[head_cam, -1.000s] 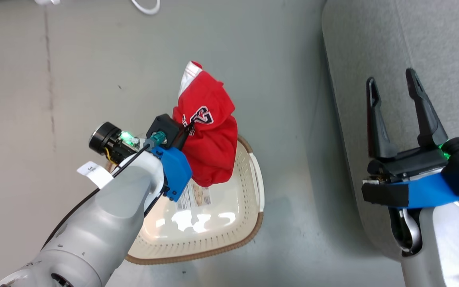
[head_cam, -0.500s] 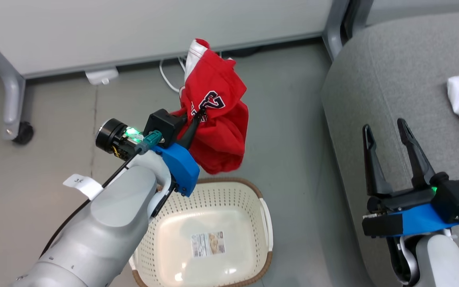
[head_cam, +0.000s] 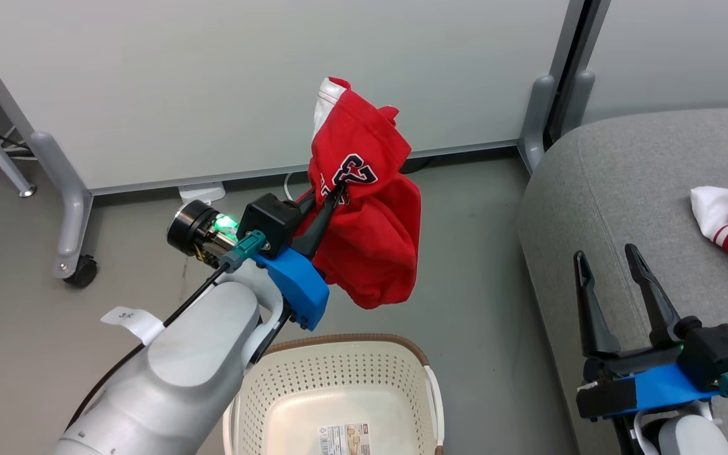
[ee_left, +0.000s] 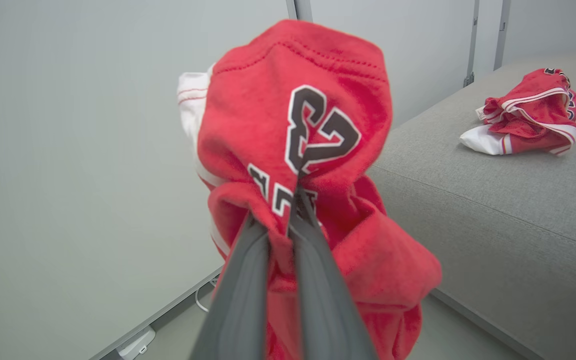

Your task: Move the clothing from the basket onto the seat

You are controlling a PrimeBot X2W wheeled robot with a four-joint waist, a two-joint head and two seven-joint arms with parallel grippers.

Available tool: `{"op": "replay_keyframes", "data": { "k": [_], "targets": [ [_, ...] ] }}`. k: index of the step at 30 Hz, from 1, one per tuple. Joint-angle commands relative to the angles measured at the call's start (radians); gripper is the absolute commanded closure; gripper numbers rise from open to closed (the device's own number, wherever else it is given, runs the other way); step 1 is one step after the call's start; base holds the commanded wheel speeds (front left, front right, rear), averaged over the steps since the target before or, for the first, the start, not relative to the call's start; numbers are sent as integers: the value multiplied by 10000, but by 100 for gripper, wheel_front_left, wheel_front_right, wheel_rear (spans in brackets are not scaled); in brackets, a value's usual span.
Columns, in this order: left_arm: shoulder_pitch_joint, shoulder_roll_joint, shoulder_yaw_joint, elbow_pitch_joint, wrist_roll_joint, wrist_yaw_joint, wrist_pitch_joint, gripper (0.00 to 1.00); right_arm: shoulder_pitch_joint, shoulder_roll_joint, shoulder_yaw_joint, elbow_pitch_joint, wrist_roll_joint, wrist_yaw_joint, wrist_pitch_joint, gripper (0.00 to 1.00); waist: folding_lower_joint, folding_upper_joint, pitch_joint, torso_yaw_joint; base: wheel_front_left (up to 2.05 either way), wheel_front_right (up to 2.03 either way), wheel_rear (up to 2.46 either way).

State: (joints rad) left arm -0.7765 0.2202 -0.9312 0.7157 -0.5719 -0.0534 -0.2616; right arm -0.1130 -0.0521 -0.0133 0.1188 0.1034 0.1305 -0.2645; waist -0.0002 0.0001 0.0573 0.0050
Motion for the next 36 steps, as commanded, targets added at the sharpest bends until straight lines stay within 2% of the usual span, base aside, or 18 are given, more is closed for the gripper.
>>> {"op": "replay_keyframes", "data": {
  "k": [1,22,27,36],
  "targets": [
    [109,78,26,-107,38,45,-49,100,168,18,-26,30,45,5,2,0,2,-1,-182,91,0,0,0],
    [508,372,-149,-1065,-163,326,202,100,295,24,418,-33,327,5,3,0,2,-1,-569,339,0,0,0],
    [383,397,-193,-1236,-141,356,284,100,-173,23,1101,-35,328,5,3,0,2,-1,-463,397,0,0,0],
    [97,363,-283,-1455,-76,400,298,100,-1655,-229,3336,714,330,5,3,0,2,-1,-100,576,0,0,0]
  ]
}}
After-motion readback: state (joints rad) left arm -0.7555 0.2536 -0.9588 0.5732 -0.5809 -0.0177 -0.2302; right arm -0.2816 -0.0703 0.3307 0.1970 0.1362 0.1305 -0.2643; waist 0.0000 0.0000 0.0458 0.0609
